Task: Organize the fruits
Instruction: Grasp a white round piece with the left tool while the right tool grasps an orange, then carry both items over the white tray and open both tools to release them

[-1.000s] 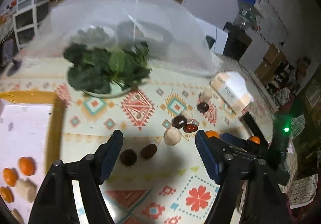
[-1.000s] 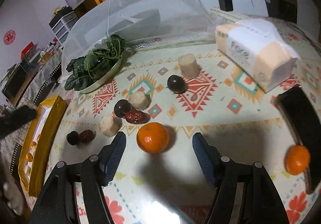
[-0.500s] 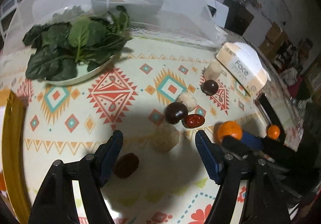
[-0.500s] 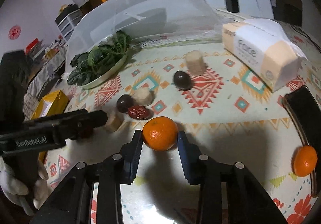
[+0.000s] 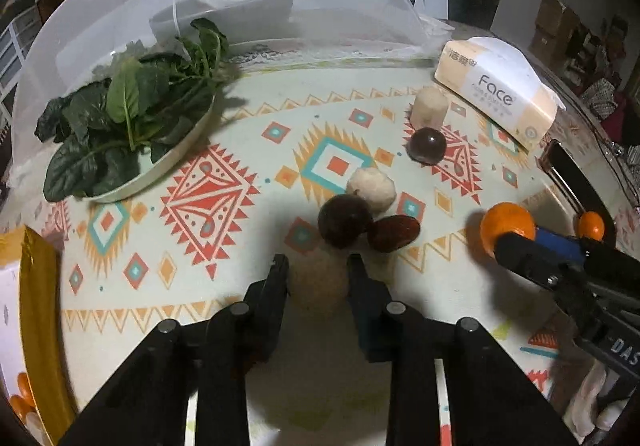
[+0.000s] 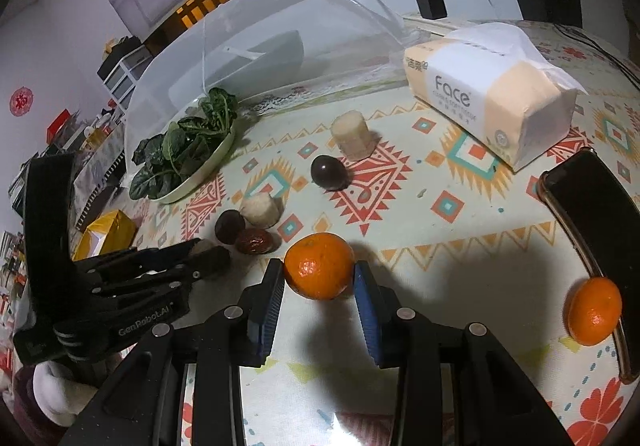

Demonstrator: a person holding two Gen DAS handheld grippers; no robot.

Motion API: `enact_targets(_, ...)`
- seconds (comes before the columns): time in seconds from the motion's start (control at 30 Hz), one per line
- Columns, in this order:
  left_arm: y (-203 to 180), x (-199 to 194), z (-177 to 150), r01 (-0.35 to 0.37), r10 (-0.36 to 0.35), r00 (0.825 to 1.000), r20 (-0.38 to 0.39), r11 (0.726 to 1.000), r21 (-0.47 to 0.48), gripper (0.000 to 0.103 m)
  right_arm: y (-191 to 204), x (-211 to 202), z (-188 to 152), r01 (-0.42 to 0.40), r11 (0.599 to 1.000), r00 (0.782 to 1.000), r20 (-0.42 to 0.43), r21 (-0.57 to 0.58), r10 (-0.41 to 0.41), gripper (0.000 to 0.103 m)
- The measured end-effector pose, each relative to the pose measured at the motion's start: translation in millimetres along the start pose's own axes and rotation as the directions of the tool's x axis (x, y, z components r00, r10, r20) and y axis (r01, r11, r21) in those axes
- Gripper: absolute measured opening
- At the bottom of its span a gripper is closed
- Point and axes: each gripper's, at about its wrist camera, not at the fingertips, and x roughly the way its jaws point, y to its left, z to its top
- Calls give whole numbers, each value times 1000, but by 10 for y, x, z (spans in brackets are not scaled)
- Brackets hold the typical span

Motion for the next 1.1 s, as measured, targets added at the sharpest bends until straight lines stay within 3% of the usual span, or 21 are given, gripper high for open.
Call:
enact_targets(0.23, 174, -552, -137, 57, -51, 995, 90, 996, -68, 29, 25, -19, -7, 8, 1000, 1000, 25, -13, -8, 38)
enact_targets(0.47, 843, -1477, -626, 106, -54, 974, 219, 968, -230, 29, 288, -185, -50, -44, 998, 997, 55, -38, 46, 38)
enact_targets(0.57, 1282, -1816, -878, 79, 5, 966, 258, 946, -314, 29, 647, -295, -120, -120, 991, 992, 31, -60, 122, 38)
enact_targets(0.67, 1691, -2009, -1064, 65, 48, 959, 279, 922, -382, 29, 1205, -393, -200, -178, 972, 983, 7, -153, 182, 38)
enact_targets(0.8, 2228, -2150, -1306, 35, 97, 959, 266, 892, -450, 29, 1881, -430, -291, -241, 939, 970, -21, -247, 244, 38)
enact_targets(0.93, 2712, -2093, -1435, 11, 119, 966, 228, 864, -503, 29, 2509, -156, -375, -311, 904, 950, -108, -293, 292, 38)
enact_targets(1.1, 3151, -1859, -1474, -12, 135, 973, 187, 839, -544, 29, 3167, 395, -487, -333, 878, 939, -205, -344, 276, 39)
